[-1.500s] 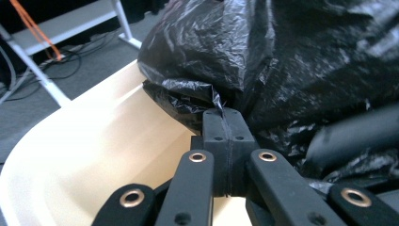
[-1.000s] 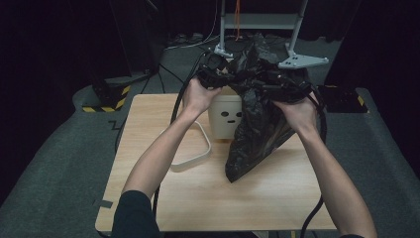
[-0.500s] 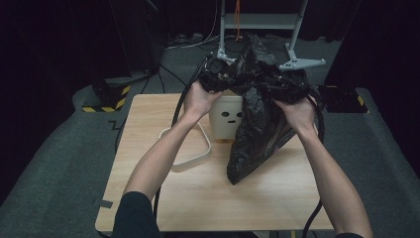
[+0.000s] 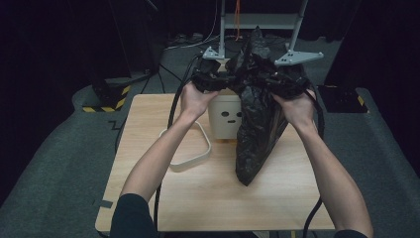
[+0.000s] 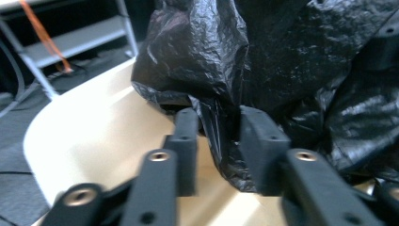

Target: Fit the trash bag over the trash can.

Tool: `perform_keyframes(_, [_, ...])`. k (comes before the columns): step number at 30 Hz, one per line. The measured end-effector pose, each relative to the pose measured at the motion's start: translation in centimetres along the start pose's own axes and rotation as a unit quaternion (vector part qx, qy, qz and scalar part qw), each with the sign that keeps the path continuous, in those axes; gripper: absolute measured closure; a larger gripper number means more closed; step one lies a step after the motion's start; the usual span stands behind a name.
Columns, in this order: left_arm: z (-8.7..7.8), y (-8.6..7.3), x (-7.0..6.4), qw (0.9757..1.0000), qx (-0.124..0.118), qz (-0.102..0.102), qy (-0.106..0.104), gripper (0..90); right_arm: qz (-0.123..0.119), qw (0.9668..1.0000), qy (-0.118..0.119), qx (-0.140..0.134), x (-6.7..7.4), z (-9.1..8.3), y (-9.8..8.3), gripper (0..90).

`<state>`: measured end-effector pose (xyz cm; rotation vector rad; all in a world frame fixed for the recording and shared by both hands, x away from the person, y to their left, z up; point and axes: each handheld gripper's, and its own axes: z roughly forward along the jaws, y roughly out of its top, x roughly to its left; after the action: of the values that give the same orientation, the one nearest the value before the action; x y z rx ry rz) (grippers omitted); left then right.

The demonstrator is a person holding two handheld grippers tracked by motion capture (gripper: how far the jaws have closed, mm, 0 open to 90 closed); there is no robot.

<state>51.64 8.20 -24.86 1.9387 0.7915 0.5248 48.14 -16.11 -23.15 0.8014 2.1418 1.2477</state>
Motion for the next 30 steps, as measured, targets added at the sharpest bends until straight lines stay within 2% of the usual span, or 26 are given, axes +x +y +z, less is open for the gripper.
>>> perform_keyframes(4, [-1.6, 0.3, 0.3, 0.9993, -0.029, -0.015, 0.016, 47.3, -0.012, 0.9998, 0.016, 0.003, 0.8, 1.0, 1.0, 90.0])
perform_keyframes(6, [-2.3, 0.4, 0.3, 0.9989, -0.038, -0.020, 0.020, 42.6, -0.007, 0.9993, 0.036, 0.003, 1.0, 1.5, 1.3, 90.0])
perform_keyframes(10, [-2.6, 0.4, 0.4, 0.9986, -0.044, -0.023, 0.019, 39.3, -0.003, 0.9983, 0.056, 0.016, 1.4, 3.0, 1.4, 90.0])
perform_keyframes(12, [-2.3, 0.4, 0.3, 0.9987, -0.041, -0.022, 0.020, 39.7, -0.001, 0.9974, 0.063, 0.034, 1.5, 3.9, 1.1, 90.0])
perform_keyframes(16, [-0.9, 0.7, -0.1, 0.9994, -0.026, -0.020, 0.014, 42.5, -0.004, 0.9957, 0.069, 0.062, 1.9, 5.1, 0.4, 89.9])
perform_keyframes(20, [0.5, 1.0, -0.6, 0.9999, 0.004, -0.009, 0.014, 54.8, -0.008, 0.9952, 0.073, 0.065, 2.0, 5.0, 0.1, 86.0])
perform_keyframes(23, [1.3, 1.1, -0.8, 0.9993, 0.034, 0.001, 0.018, 61.0, -0.009, 0.9956, 0.075, 0.056, 2.1, 4.5, 0.1, 76.4])
perform_keyframes(25, [1.7, 1.0, -0.8, 0.9984, 0.052, 0.001, 0.021, 63.0, -0.006, 0.9966, 0.071, 0.040, 2.0, 3.8, -0.1, 69.2])
perform_keyframes(27, [2.1, 0.8, -0.6, 0.9972, 0.072, -0.004, 0.021, 63.0, -0.002, 0.9978, 0.059, 0.030, 1.8, 3.2, -0.3, 62.9])
perform_keyframes(30, [2.3, 0.8, -0.5, 0.9965, 0.080, -0.003, 0.023, 62.5, 0.015, 0.9992, 0.035, 0.015, 0.9, 2.0, -0.6, 56.6])
